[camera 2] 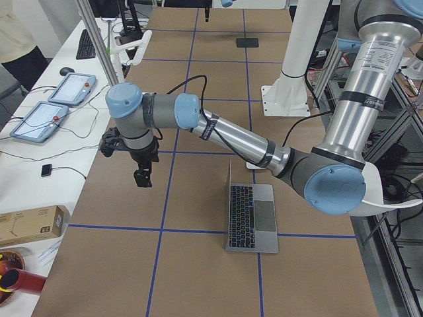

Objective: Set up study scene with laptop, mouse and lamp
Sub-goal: 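Move the left gripper toward the silver laptop at the table edge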

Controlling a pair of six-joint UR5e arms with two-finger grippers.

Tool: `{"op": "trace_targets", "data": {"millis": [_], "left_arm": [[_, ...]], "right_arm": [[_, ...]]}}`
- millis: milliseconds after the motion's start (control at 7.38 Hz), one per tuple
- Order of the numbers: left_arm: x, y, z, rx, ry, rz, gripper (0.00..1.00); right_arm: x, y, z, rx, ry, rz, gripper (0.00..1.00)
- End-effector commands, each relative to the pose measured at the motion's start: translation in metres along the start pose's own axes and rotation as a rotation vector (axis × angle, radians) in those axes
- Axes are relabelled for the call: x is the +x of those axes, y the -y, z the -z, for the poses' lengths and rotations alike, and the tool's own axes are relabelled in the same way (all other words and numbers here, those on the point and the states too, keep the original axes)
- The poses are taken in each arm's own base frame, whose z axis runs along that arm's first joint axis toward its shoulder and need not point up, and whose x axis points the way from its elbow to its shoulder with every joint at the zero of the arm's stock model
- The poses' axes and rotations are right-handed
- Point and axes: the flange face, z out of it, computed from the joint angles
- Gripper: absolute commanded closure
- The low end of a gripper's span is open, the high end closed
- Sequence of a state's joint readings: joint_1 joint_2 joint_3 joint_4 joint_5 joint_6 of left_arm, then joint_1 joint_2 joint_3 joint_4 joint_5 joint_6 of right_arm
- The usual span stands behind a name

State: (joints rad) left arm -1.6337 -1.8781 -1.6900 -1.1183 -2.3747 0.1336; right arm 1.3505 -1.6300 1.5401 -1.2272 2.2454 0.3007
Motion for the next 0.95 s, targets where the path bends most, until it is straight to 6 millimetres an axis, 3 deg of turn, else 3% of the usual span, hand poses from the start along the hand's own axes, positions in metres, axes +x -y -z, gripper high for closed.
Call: {"op": "trace_targets", "data": {"millis": [0,542,813], "left_arm": [[0.002,-0.004,0.001,0.004,-0.001,-0.003,0.00],[0.002,-0.004,0.002,0.003,0.001,-0.002,0.00],[0.007,-0.008,0.011,0.023,0.007,0.030,0.00]], "right_arm": [[0.002,-0.009,-0.003,0.030,-0.009,0.029,0.00],[0.000,-0.008,-0.007,0.024,-0.010,0.037,0.00],[0.009,-0.021,-0.014,0.003,-0.016,0.016,0.00]]}}
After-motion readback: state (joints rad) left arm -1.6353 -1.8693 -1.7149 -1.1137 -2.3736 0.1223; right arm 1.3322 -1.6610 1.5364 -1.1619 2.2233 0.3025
